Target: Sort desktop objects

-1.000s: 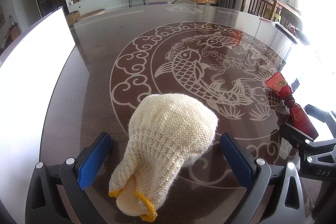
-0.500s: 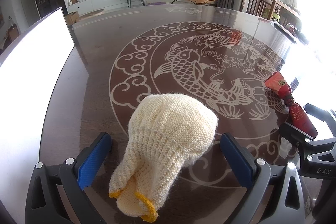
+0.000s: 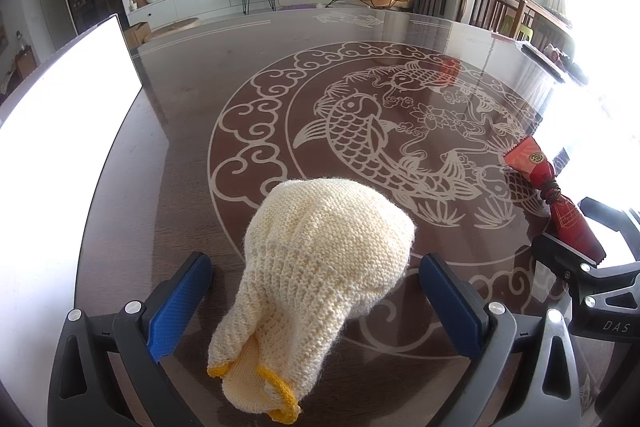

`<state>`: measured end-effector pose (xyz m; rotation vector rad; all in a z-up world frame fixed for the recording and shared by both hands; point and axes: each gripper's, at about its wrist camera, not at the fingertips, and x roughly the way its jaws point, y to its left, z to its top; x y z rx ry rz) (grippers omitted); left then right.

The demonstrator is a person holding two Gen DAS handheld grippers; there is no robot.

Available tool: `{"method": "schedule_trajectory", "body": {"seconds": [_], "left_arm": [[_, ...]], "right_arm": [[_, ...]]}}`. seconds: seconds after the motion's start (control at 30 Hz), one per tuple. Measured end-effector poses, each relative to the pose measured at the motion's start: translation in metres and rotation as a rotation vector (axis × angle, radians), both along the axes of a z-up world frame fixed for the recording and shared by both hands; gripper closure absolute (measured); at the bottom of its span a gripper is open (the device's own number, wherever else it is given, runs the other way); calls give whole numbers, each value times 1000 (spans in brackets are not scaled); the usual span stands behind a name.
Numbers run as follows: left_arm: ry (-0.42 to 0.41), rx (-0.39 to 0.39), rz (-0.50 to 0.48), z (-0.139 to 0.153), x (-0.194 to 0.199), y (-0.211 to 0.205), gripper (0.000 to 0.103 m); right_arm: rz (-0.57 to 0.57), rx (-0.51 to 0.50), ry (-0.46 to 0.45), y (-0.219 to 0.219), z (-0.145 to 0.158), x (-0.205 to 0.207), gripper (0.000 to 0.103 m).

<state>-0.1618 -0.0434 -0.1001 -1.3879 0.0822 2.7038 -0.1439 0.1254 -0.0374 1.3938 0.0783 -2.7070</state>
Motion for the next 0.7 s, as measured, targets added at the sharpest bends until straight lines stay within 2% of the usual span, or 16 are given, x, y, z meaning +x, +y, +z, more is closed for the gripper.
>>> {"method": "schedule_trajectory", "body": {"seconds": [0.7], "left_arm": [[0,0,0,0,0,0,0]], "right_arm": [[0,0,0,0,2,1,0]]}}
